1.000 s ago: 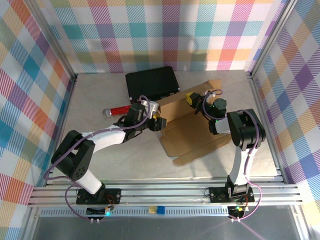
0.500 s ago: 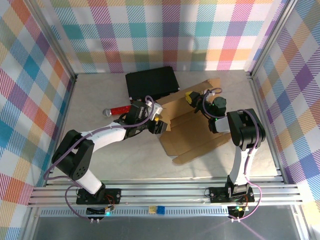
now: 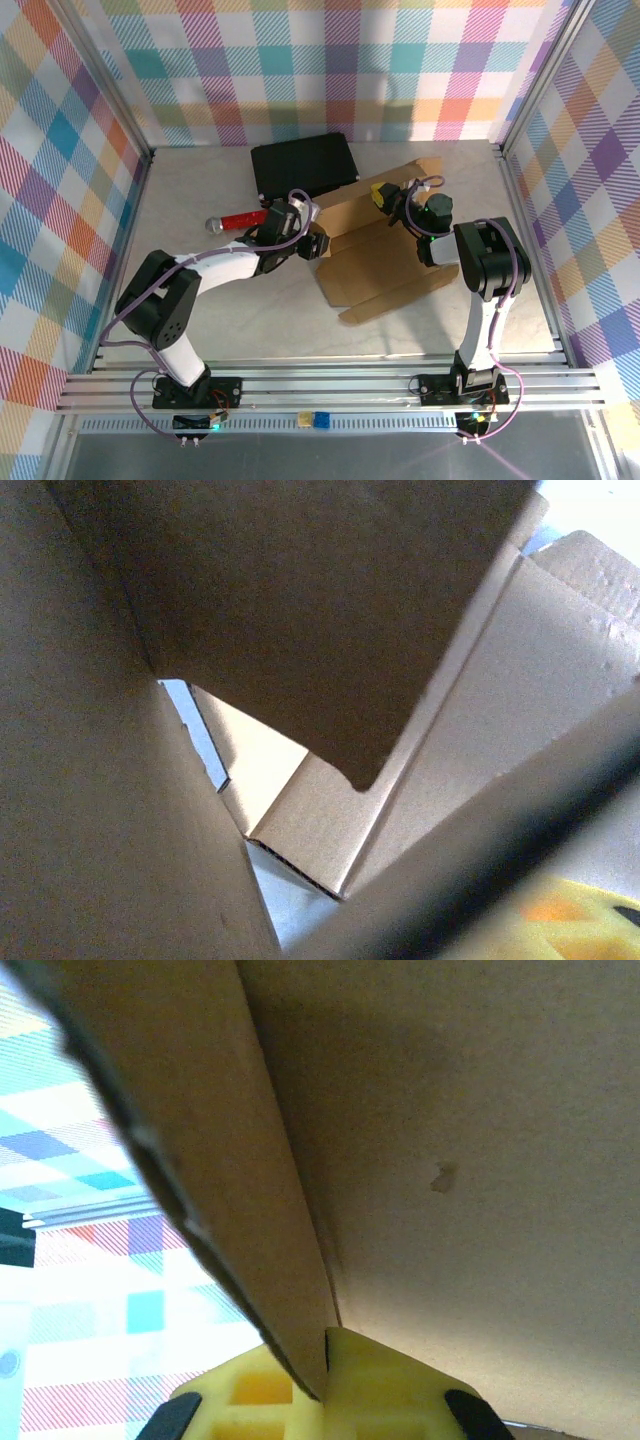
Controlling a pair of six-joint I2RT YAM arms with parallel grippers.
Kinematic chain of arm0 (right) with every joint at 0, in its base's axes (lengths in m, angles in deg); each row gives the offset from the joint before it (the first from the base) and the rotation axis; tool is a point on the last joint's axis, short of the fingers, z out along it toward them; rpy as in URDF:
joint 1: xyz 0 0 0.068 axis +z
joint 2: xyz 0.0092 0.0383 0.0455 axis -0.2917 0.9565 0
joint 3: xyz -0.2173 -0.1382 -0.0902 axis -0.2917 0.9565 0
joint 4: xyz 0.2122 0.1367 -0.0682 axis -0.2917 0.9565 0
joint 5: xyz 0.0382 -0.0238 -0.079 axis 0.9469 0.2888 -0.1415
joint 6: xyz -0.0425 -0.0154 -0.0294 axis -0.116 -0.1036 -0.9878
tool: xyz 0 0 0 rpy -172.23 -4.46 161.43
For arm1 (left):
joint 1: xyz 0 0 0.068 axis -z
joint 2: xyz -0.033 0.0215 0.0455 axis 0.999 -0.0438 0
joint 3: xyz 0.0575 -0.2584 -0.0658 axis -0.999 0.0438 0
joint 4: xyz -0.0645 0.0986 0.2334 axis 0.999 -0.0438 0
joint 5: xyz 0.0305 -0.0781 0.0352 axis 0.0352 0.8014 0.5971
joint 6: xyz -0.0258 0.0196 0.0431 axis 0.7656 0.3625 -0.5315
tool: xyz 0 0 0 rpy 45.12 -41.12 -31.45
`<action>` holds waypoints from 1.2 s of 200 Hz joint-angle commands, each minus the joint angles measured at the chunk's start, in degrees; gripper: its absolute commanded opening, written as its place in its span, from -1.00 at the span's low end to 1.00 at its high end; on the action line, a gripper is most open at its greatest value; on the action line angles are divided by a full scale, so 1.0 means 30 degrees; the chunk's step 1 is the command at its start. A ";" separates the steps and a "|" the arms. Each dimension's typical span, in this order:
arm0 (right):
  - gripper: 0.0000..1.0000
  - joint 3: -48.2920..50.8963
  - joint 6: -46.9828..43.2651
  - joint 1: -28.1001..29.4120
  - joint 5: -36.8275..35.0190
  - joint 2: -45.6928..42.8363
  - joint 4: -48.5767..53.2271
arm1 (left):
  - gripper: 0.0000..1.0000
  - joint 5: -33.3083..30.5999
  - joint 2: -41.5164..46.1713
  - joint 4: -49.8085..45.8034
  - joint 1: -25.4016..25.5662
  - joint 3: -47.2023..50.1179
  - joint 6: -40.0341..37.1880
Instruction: Fold the paper box
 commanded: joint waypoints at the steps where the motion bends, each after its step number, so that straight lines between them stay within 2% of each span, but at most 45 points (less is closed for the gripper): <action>1: -1.00 0.0162 0.0293 0.0014 -0.0008 0.0183 -0.0913 | 0.11 -0.1188 -0.0588 0.1442 0.0385 -0.0438 0.0727; 46: -1.00 0.0303 0.0282 -0.0004 -0.0042 0.0037 -0.0884 | -0.18 -0.1440 -0.0986 0.1946 0.0480 -0.0740 0.1149; 72: -1.00 0.0428 0.0369 0.0023 -0.0167 0.0007 -0.0913 | -0.16 -0.2389 -0.1256 0.1957 0.0768 -0.0968 0.1326; 115: -1.00 0.0654 0.0446 0.0074 -0.0626 -0.0337 -0.0614 | -0.14 -0.5924 -0.2182 0.1796 0.1881 -0.1768 0.1458; 151: -1.00 0.0596 0.0551 0.0196 -0.1045 -0.0686 -0.0051 | -0.19 -0.9927 -0.3551 0.1154 0.2830 -0.2994 0.1333; 182: -1.00 0.0321 0.0494 0.0286 -0.1171 -0.1061 0.0664 | -0.42 -1.1332 -0.4590 0.1195 0.2963 -0.3677 0.1480; 212: -1.00 0.0248 0.0681 0.0374 -0.1362 -0.1324 0.1068 | -0.52 -1.2193 -0.5289 0.1513 0.2944 -0.4152 0.1276; 240: -1.00 0.0188 0.0448 0.0460 -0.1405 -0.1873 0.2097 | -0.77 -1.2667 -0.5902 0.1884 0.2960 -0.4454 0.1132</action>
